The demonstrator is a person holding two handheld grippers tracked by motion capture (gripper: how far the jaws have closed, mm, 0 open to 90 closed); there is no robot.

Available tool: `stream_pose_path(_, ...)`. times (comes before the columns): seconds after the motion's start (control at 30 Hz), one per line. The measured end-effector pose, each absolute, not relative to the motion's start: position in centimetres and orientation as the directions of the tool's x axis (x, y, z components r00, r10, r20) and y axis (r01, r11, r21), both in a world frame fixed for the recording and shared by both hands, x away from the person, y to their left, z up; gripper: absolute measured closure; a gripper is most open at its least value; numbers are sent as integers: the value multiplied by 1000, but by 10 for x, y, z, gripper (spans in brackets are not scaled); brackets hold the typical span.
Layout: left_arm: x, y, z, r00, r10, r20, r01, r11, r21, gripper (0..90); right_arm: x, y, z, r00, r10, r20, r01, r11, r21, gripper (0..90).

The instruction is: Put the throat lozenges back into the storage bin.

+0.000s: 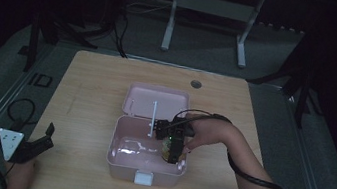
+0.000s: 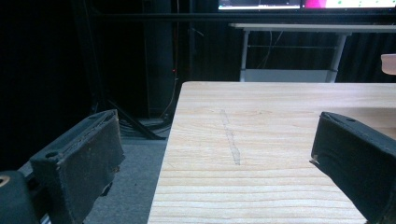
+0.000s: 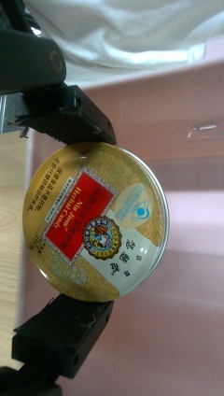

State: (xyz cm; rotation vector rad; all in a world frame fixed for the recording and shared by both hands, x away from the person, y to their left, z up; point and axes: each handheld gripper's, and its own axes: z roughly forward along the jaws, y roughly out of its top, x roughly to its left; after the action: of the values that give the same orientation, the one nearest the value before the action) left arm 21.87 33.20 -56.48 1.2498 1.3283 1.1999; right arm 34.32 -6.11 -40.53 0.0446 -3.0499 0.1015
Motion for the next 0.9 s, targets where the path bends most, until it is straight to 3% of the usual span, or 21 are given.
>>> stream_pose_path(0.63,218,333,-565,-51,999,-8,93,12,996,24,342,-52,-463,-989,-73,129,-84,993,-85,199)
stream_pose_path(0.9,218,333,-565,-44,999,-14,83,18,996,24,345,-58,-476,-989,-43,143,-56,995,-87,198)
